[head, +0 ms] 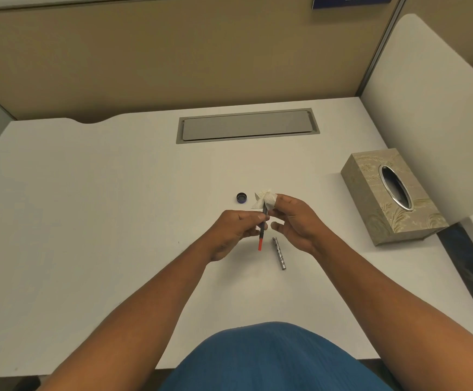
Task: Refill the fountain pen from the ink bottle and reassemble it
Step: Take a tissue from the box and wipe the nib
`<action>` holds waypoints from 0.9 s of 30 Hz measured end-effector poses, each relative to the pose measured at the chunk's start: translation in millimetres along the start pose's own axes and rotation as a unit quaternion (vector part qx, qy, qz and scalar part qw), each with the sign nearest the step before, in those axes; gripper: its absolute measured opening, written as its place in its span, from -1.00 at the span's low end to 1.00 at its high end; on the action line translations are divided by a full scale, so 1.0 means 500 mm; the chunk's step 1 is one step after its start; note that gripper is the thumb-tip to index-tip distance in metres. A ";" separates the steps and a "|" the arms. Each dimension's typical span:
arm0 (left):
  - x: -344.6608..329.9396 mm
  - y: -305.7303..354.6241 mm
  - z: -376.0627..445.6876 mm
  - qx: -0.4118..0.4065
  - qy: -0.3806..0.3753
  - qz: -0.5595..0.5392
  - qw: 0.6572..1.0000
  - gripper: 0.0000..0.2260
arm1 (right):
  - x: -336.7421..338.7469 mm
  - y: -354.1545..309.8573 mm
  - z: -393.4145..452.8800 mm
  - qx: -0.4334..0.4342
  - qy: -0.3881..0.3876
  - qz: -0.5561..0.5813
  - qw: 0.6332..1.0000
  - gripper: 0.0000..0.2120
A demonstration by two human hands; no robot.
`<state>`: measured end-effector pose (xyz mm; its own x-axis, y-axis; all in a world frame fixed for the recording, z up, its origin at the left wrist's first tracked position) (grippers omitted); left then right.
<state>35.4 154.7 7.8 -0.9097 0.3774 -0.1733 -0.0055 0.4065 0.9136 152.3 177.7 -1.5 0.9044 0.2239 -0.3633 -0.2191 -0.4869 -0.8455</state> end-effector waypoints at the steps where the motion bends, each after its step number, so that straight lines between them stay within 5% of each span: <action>1: -0.002 -0.004 0.000 0.008 -0.009 -0.030 0.999 -0.82 | -0.002 -0.002 0.001 0.000 -0.005 0.001 1.000 -0.70; 8: -0.007 -0.011 0.002 0.038 -0.039 -0.074 0.996 -0.81 | -0.012 -0.009 0.006 0.004 -0.023 0.000 1.000 -0.49; 18: 0.017 -0.001 0.002 0.028 0.049 0.022 0.998 -0.92 | 0.008 -0.020 0.004 0.016 0.027 -0.058 0.998 -0.68; 22: 0.001 -0.011 0.004 0.048 0.005 -0.021 0.999 -0.73 | 0.010 -0.023 0.000 0.024 0.041 -0.048 0.998 -0.72; 27: -0.015 -0.014 0.002 0.049 -0.027 -0.039 0.998 -0.80 | 0.005 -0.024 -0.005 0.026 0.041 -0.053 0.997 -0.63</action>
<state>42.6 149.8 2.2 -0.8844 0.3852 -0.2637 -0.0312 0.5148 0.8567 158.3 182.1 8.7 0.9497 0.2012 -0.2398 -0.1377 -0.4196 -0.8972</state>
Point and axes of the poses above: each hand's wrist, its own z-axis towards the middle knuckle, its own x-axis out of the back of the hand, y = z × x, the point moved 10 cm from there along z, towards the middle knuckle, and after that the axes turned 6 degrees about -y, right-handed, at the moved point
